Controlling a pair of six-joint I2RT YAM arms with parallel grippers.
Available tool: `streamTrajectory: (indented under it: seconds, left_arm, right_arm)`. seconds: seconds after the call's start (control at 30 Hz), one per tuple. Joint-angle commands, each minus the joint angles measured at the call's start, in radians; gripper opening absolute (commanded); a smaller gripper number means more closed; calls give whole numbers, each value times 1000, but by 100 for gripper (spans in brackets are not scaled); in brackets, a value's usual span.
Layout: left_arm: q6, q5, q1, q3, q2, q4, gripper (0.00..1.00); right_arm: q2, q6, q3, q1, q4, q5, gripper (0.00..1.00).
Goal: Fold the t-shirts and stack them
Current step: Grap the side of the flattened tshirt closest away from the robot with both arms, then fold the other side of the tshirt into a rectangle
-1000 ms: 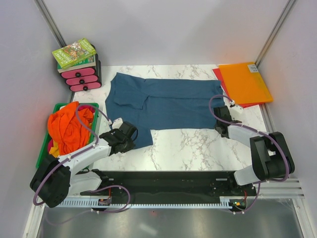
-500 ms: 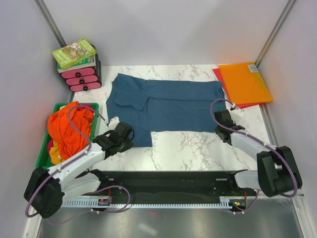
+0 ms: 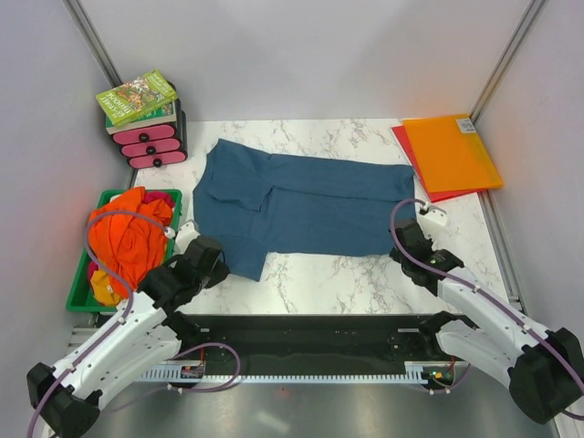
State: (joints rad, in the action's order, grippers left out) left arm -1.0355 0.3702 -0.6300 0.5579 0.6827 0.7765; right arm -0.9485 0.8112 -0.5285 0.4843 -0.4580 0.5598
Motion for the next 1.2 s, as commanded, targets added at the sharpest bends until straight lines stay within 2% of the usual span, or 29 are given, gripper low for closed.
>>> streamTrajectory:
  seconds: [0.0, 0.13, 0.23, 0.33, 0.43, 0.57, 0.73, 1.17]
  left_arm:
    - [-49, 42, -2, 56, -60, 96, 2]
    - [-28, 93, -2, 126, -25, 89, 2]
    - [15, 131, -2, 193, 64, 61, 2]
    - [87, 157, 0, 259, 168, -6, 2]
    - [150, 177, 12, 336, 294, -57, 2]
    - [198, 177, 81, 421, 457, -95, 2]
    - [247, 162, 164, 526, 633, -140, 2]
    - [328, 184, 277, 717, 860, -195, 2]
  right_arm:
    - [83, 39, -21, 8, -99, 51, 0]
    - [71, 11, -94, 5, -116, 98, 0]
    - [24, -16, -162, 0, -111, 123, 0]
    - [-32, -59, -212, -38, -76, 106, 0]
    - [-88, -110, -241, -127, -18, 63, 0]
    - [-198, -151, -291, -216, 54, 34, 0]
    - [-323, -136, -320, -260, 87, 23, 0]
    - [-478, -109, -353, -285, 168, 22, 0]
